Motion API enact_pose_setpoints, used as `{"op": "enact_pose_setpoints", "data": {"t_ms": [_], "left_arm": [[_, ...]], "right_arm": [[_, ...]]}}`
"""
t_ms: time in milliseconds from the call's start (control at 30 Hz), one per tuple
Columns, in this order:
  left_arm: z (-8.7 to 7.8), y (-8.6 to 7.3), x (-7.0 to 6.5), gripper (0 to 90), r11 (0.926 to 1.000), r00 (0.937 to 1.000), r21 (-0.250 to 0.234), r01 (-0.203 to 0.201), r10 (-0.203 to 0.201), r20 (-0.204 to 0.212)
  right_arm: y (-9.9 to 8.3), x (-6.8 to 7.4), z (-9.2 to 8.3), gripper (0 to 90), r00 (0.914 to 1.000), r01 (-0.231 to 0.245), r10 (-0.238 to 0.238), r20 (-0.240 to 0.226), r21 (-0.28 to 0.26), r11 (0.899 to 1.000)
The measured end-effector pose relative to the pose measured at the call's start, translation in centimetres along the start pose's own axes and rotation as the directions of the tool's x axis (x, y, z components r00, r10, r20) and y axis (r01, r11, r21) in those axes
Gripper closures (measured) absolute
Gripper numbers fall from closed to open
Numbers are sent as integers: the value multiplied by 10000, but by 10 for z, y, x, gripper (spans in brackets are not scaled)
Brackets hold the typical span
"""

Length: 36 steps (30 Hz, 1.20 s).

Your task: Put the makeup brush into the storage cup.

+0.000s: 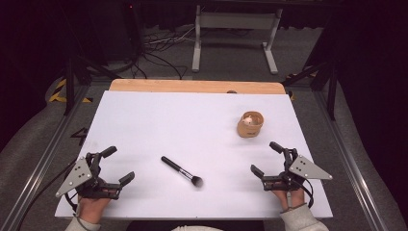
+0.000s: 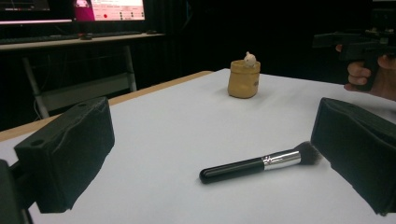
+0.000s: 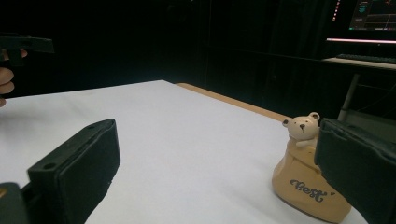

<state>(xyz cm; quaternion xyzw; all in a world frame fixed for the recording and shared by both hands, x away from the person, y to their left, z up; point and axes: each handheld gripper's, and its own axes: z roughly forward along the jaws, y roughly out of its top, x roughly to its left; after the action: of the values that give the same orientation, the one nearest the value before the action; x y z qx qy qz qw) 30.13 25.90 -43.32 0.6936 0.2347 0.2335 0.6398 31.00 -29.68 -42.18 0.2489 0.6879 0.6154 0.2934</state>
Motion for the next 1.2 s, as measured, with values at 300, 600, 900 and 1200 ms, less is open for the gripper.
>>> {"op": "enact_pose_setpoints", "data": {"t_ms": [300, 600, 900, 1200], "left_arm": [[4, 7, -3, 0, 9997, 9976, 201, -161, 147, 681], [34, 22, -2, 0, 9996, 9877, 261, 79, -119, 1556], [68, 37, -6, 0, 9997, 9740, 37, 236, -239, 2251], [97, 51, -15, 0, 9996, 9556, -129, 262, -212, 2940]], "right_arm": [[-2, -2, 0, 3, 9999, -124, 124, -46, -51, 9999], [-1, -4, -2, 2, 9996, -266, 264, -92, -268, 9993], [-2, -4, -2, 0, 9991, -399, 394, -158, -342, 9986], [-2, -9, -6, 0, 9974, -713, 705, -164, -558, 9959]]}}
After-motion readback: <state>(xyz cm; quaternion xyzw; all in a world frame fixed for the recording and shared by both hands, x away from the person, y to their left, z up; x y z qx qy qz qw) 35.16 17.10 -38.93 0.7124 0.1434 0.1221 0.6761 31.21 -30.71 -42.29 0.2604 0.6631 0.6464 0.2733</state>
